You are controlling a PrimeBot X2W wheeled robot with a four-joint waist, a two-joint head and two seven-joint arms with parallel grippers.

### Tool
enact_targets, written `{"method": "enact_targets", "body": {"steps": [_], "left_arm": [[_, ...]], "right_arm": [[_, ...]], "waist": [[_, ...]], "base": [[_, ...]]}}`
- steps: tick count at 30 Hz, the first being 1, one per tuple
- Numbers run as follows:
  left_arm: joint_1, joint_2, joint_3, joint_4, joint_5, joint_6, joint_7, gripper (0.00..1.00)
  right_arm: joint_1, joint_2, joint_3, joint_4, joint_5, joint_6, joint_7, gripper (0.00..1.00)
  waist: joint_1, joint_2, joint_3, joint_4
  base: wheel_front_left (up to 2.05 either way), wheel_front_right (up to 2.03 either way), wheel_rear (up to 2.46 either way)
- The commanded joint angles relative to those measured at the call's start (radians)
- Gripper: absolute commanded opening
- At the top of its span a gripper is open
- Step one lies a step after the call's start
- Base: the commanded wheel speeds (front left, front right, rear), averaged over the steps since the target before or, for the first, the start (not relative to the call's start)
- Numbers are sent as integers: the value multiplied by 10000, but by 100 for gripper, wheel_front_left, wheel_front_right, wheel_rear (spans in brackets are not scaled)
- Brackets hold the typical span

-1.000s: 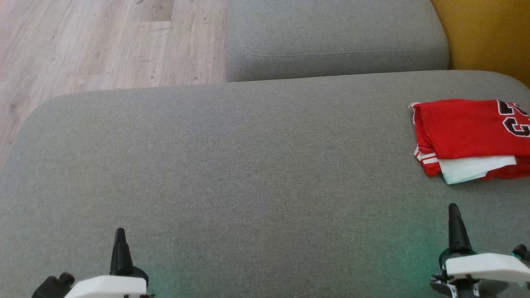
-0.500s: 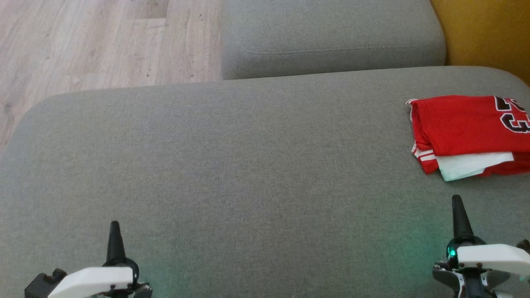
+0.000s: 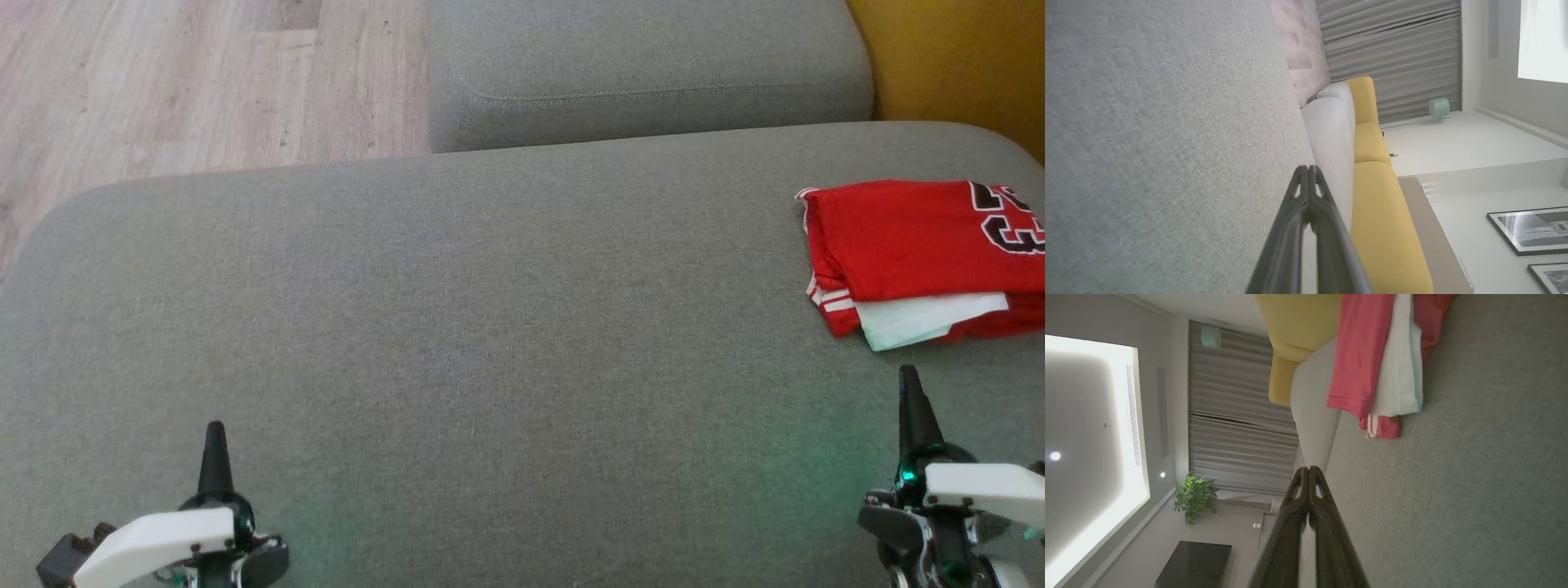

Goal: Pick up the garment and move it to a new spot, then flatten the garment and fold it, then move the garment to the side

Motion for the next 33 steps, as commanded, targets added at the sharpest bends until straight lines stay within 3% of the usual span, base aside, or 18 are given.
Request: {"method": "enact_targets", "body": {"steps": [1, 16, 33], "left_arm": [[-597, 132, 384, -257, -329, -110, 77, 0], [-1018, 112, 771, -99, -2010, -316, 534, 0], [-1036, 63, 852, -90, -2006, -322, 604, 0]], "right_arm": [[-588, -200, 117, -279, 365, -7, 114, 0], [-1032, -195, -62, -175, 2192, -7, 563, 0], [-1051, -152, -127, -168, 2199, -7, 625, 0]], "waist": [[0, 0, 11, -13], [0, 0, 107, -136], [0, 0, 109, -140]], "base": [[0, 0, 0], [0, 0, 0], [0, 0, 0]]}}
